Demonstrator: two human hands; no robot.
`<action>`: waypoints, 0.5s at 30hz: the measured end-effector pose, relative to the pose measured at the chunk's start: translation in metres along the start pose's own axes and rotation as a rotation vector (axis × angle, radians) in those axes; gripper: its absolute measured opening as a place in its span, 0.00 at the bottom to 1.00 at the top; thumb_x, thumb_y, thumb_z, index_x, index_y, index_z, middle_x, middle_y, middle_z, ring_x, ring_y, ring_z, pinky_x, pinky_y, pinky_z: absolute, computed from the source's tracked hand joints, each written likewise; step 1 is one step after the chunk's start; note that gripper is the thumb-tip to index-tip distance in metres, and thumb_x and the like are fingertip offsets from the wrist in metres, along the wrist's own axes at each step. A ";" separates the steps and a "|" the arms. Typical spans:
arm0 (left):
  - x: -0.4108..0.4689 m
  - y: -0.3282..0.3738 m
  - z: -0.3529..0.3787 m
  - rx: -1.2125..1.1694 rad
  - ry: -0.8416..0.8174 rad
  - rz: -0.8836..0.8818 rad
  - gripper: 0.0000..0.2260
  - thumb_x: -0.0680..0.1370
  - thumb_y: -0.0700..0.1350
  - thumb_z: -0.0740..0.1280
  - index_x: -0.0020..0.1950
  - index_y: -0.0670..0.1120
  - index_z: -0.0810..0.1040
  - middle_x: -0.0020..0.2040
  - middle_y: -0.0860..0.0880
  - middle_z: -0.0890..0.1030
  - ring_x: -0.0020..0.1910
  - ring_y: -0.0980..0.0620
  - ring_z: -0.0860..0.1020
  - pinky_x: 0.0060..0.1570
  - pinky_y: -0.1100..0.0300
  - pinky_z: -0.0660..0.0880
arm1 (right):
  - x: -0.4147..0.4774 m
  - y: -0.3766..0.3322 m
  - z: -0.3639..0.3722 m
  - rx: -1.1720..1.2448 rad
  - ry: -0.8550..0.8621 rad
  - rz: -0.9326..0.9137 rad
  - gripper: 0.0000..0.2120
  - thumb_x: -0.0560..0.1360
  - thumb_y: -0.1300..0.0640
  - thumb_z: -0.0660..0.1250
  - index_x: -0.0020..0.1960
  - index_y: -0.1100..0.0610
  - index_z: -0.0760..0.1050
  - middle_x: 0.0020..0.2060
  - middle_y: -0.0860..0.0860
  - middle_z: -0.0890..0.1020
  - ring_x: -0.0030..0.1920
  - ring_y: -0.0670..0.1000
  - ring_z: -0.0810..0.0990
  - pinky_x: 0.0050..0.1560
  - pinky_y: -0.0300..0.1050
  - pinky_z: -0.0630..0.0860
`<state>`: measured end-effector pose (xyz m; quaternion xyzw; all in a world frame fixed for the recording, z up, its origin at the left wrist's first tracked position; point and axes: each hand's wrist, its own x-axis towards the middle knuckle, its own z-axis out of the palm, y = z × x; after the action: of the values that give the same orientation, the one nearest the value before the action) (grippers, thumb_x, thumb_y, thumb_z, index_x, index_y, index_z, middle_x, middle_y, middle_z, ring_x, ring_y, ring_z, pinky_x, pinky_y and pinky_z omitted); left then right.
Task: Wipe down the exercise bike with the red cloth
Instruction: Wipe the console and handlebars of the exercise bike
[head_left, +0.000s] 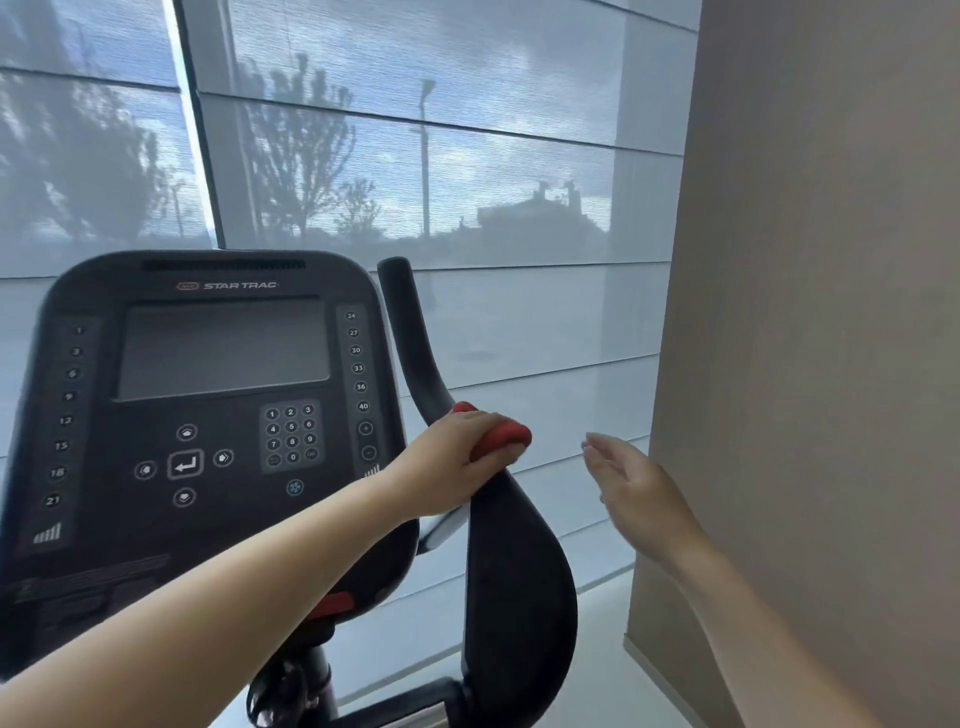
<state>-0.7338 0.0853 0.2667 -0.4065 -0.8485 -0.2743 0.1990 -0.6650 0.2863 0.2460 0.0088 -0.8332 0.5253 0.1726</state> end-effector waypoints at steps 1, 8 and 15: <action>-0.001 0.001 -0.003 0.000 -0.032 -0.007 0.12 0.79 0.52 0.61 0.59 0.51 0.77 0.53 0.57 0.80 0.55 0.57 0.73 0.57 0.63 0.67 | 0.004 -0.001 -0.001 0.013 -0.001 -0.002 0.18 0.79 0.48 0.57 0.68 0.51 0.68 0.65 0.45 0.73 0.62 0.44 0.71 0.66 0.48 0.69; -0.014 0.004 -0.009 -0.097 0.054 -0.078 0.20 0.79 0.47 0.52 0.67 0.47 0.73 0.67 0.52 0.72 0.68 0.58 0.66 0.69 0.64 0.59 | 0.029 -0.023 0.006 0.094 -0.075 -0.088 0.19 0.79 0.49 0.58 0.68 0.53 0.68 0.64 0.46 0.75 0.63 0.44 0.72 0.66 0.50 0.69; -0.033 -0.034 -0.042 0.061 0.268 -0.217 0.18 0.80 0.51 0.53 0.65 0.48 0.73 0.65 0.54 0.73 0.65 0.60 0.68 0.65 0.68 0.61 | 0.045 -0.053 0.024 0.000 -0.075 -0.233 0.17 0.78 0.49 0.59 0.65 0.52 0.72 0.62 0.45 0.76 0.58 0.41 0.73 0.58 0.36 0.66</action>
<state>-0.7364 0.0221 0.2702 -0.2662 -0.8611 -0.3200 0.2921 -0.7039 0.2487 0.2965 0.1252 -0.8323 0.5011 0.2014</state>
